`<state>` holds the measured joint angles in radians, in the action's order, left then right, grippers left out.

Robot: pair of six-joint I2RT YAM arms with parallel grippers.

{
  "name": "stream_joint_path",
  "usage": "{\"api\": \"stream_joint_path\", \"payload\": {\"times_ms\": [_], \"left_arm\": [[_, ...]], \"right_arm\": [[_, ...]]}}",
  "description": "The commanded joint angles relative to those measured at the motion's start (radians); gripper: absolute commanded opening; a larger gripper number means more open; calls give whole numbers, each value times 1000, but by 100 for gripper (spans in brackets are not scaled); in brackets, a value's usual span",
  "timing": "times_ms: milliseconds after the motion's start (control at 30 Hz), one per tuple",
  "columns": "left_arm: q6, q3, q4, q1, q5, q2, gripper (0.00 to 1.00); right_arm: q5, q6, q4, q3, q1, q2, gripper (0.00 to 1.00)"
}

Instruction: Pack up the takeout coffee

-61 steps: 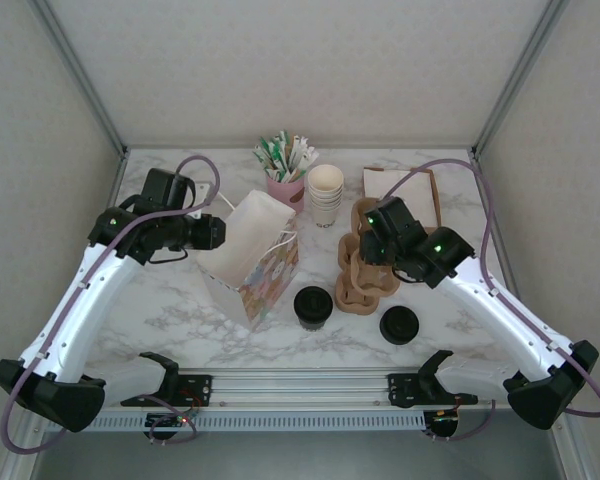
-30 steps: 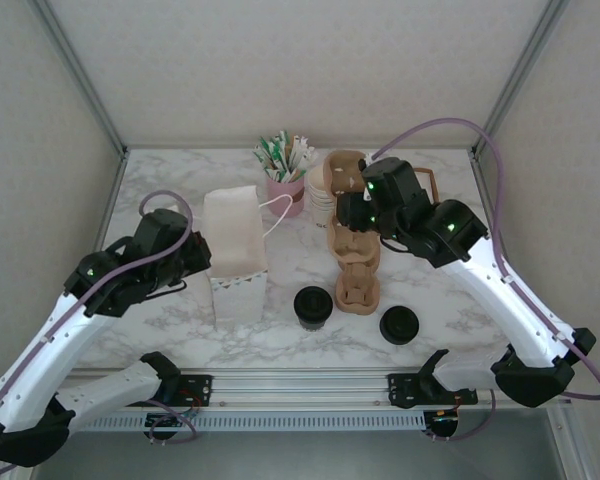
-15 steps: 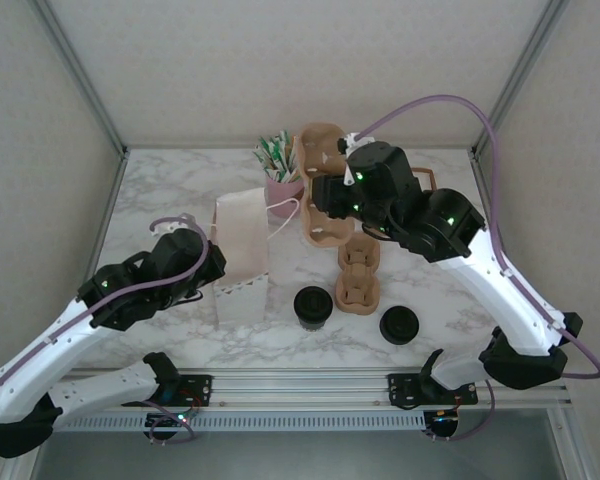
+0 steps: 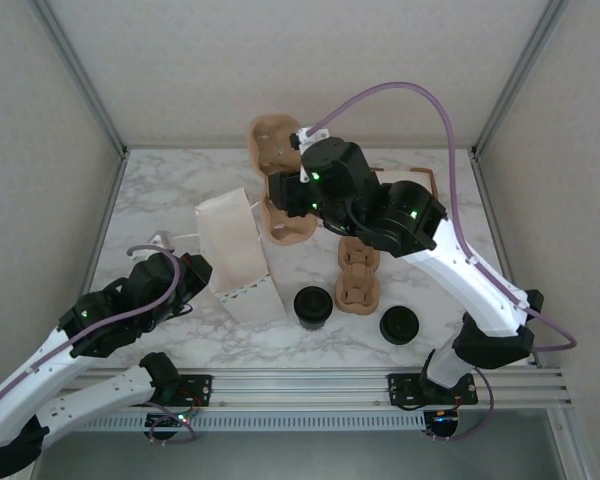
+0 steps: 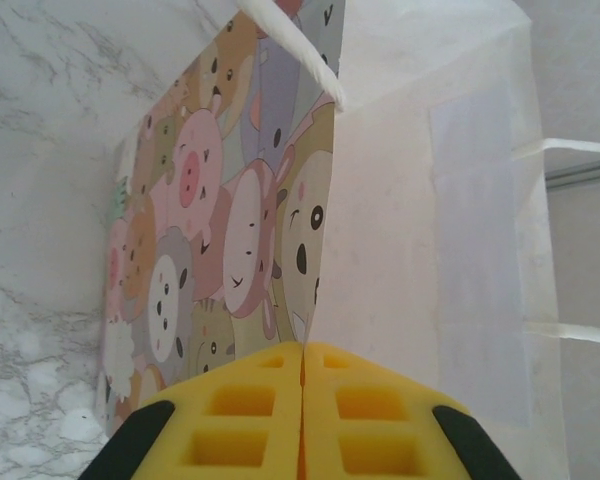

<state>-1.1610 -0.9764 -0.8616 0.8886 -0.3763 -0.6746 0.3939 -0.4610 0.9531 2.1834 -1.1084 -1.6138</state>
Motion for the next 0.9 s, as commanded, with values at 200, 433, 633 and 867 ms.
{"api": "stream_joint_path", "payload": {"times_ms": [200, 433, 633, 867], "left_arm": [[-71, 14, 22, 9, 12, 18, 4], [-44, -6, 29, 8, 38, -21, 10], [1, -39, 1, 9, 16, -12, 32], [97, -116, -107, 9, -43, 8, 77]], "right_arm": [[95, 42, 16, 140, -89, -89, 35], [98, 61, 13, 249, -107, -145, 35], [100, 50, 10, 255, -109, -186, 35], [76, 33, 9, 284, -111, -259, 35]]}}
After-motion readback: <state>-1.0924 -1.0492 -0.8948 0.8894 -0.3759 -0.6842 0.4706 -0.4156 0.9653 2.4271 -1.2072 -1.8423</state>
